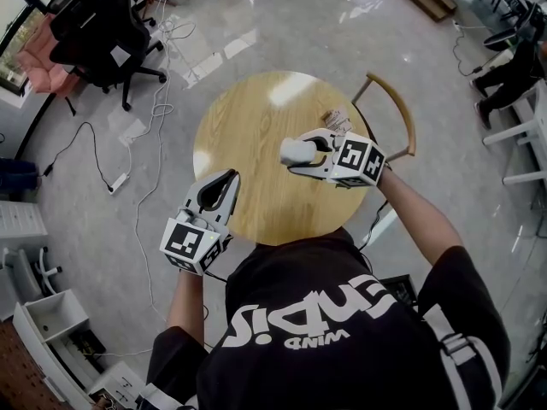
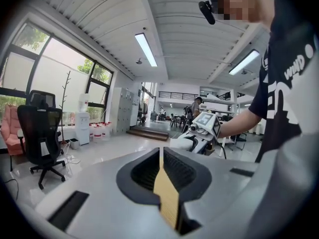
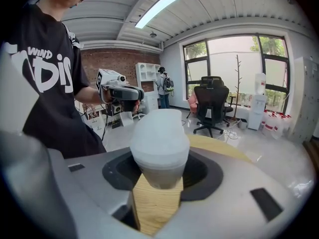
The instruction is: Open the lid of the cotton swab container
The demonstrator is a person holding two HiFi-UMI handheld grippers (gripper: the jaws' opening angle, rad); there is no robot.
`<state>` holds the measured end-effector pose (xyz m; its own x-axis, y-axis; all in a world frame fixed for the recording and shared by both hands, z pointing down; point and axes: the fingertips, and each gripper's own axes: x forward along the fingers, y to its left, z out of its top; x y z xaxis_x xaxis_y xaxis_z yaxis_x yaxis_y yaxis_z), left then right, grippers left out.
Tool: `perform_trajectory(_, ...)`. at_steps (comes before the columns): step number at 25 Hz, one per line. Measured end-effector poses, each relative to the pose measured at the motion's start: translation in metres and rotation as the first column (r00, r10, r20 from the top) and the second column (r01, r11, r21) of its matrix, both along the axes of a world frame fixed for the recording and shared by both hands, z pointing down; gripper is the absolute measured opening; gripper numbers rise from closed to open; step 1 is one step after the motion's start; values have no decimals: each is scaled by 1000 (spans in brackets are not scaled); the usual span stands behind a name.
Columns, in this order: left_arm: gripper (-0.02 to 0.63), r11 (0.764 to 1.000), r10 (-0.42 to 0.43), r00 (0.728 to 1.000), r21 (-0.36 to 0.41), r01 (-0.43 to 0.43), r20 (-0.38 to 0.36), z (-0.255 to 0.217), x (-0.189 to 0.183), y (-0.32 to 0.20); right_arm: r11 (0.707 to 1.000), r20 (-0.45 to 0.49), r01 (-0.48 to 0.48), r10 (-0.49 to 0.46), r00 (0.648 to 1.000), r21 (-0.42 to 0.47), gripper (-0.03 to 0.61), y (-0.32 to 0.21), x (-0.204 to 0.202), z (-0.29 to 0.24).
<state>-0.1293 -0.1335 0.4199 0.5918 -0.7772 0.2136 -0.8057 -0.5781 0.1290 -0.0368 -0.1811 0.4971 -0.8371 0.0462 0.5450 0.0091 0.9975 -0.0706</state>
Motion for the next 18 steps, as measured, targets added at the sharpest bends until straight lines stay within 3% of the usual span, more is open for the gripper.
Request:
perform_trajectory(6, 22, 1000, -23, 1000, 17, 23, -4, -7, -11, -4, 1000, 8, 5, -5, 1000, 5, 198, 0, -1, -3)
perform_trajectory(9, 79, 1000, -19, 1000, 18, 19, 13, -10, -16, -6, 1000, 8, 16, -16, 1000, 4, 198, 1, -1, -5)
perform_trajectory(14, 168, 997, 71, 992, 21, -74, 104, -13, -7, -6, 999, 10, 40, -40, 999, -1, 198, 6, 2, -10)
perform_trajectory(18, 207, 985, 168, 979, 19, -172, 114, -18, 0, -9, 997, 8, 75, -74, 997, -9, 198, 11, -2, -13)
